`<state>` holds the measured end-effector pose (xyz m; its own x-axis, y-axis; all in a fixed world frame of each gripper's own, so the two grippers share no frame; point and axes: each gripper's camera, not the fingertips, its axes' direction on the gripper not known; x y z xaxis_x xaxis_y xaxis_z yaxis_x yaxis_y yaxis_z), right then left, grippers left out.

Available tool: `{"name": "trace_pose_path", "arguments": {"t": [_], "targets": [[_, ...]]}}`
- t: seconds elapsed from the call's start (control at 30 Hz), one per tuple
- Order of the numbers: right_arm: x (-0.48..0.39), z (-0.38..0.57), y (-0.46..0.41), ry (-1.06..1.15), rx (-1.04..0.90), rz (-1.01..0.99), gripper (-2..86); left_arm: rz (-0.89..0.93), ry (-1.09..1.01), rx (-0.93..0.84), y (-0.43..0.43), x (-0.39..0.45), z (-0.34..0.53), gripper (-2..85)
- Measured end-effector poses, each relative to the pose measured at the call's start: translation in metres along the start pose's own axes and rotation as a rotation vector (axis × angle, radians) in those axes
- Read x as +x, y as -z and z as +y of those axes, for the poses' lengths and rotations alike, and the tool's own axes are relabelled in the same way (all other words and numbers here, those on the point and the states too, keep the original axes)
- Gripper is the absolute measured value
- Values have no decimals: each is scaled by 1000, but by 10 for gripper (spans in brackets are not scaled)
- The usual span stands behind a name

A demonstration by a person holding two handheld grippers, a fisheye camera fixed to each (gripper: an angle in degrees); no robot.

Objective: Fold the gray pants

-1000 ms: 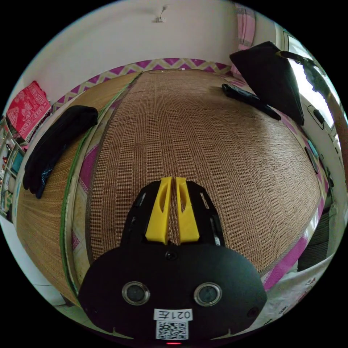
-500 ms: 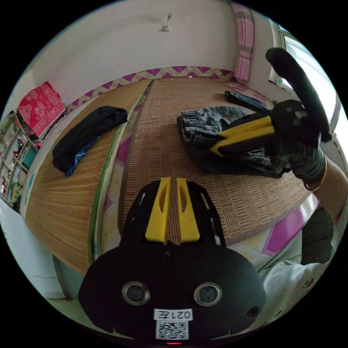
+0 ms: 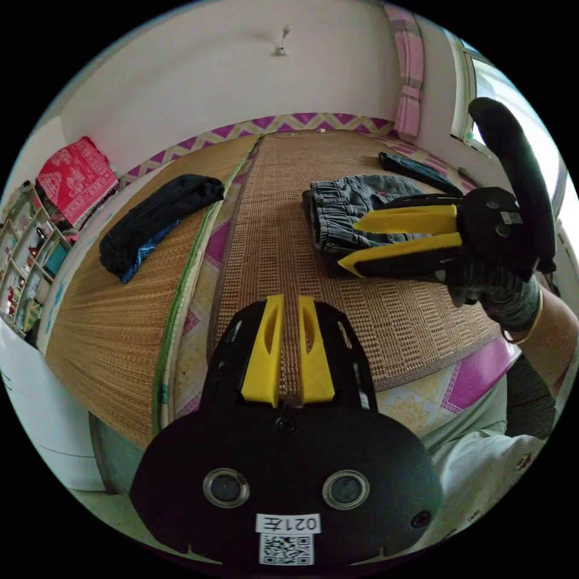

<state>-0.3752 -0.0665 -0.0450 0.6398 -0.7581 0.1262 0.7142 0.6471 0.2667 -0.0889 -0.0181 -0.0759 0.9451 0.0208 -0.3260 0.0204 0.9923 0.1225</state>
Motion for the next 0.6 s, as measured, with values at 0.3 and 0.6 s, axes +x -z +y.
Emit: {"name": "trace_pose_path", "arguments": {"t": [0.3, 0.6], "targets": [[25, 19, -27, -18, -124, 71, 123, 38, 58, -28, -7, -12, 19, 28], [226, 116, 70, -599, 234, -425, 47, 61, 78, -22, -8, -6, 20, 7]]}}
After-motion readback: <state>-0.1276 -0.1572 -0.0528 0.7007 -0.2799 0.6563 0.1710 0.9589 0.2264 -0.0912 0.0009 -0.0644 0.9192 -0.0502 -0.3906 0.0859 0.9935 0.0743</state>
